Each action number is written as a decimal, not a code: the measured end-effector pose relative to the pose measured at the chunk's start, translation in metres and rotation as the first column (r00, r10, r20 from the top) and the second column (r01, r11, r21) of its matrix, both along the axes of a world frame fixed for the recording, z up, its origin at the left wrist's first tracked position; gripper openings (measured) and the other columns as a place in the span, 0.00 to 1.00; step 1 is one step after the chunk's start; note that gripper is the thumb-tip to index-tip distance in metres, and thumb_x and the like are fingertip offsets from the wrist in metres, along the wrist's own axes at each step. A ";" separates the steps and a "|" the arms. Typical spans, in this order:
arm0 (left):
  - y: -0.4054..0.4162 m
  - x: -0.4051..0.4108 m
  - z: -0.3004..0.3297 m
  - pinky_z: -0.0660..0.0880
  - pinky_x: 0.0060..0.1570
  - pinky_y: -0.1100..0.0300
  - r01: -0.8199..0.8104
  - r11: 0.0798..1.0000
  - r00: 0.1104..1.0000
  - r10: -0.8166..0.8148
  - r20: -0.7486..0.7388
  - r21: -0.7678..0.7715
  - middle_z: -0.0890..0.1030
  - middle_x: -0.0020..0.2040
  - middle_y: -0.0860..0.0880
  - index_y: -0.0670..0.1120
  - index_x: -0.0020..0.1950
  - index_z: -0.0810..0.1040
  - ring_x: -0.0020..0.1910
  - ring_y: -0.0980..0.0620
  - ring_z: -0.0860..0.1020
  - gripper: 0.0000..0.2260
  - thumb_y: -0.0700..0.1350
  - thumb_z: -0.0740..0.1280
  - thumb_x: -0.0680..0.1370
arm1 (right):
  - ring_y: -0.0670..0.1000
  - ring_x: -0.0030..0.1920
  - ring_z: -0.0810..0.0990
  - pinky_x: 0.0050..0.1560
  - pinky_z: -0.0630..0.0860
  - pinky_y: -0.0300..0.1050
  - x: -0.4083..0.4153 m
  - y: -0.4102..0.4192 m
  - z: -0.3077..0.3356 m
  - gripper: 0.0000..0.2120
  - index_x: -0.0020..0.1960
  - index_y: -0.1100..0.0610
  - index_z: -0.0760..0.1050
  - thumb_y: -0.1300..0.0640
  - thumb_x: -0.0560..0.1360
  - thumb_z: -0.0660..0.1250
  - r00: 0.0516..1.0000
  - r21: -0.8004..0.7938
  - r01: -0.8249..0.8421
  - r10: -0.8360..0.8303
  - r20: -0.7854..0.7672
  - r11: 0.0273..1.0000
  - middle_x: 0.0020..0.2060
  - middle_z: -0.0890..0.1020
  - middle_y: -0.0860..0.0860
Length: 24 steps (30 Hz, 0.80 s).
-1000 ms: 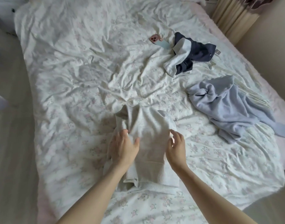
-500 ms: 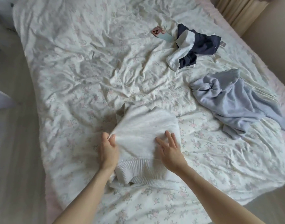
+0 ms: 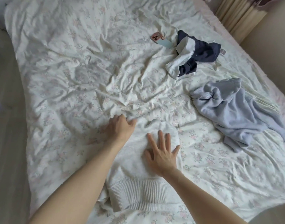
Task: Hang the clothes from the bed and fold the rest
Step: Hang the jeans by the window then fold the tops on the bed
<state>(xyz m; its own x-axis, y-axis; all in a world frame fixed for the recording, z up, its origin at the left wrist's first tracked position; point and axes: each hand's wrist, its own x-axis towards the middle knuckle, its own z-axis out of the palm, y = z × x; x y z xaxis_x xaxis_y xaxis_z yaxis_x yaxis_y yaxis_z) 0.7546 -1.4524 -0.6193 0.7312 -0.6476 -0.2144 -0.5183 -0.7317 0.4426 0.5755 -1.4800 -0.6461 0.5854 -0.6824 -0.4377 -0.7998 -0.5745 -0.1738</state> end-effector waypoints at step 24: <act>0.115 -0.049 -0.039 0.65 0.32 0.53 -0.232 0.971 0.972 0.234 0.017 -0.063 0.80 0.37 0.33 0.37 0.63 0.70 0.35 0.33 0.79 0.18 0.48 0.62 0.79 | 0.60 0.73 0.34 0.64 0.35 0.75 -0.041 0.073 -0.011 0.28 0.72 0.37 0.35 0.37 0.75 0.41 0.985 -0.032 -0.173 0.173 -0.001 0.984 0.74 0.35 0.52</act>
<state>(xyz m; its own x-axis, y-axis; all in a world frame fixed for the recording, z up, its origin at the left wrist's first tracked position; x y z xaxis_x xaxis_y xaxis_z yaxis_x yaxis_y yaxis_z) 0.7057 -1.3373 -0.6580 0.8681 -0.4697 -0.1606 -0.3477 -0.8063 0.4786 0.5347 -1.4070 -0.6567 0.6966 -0.5840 -0.4167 -0.6874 -0.7096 -0.1547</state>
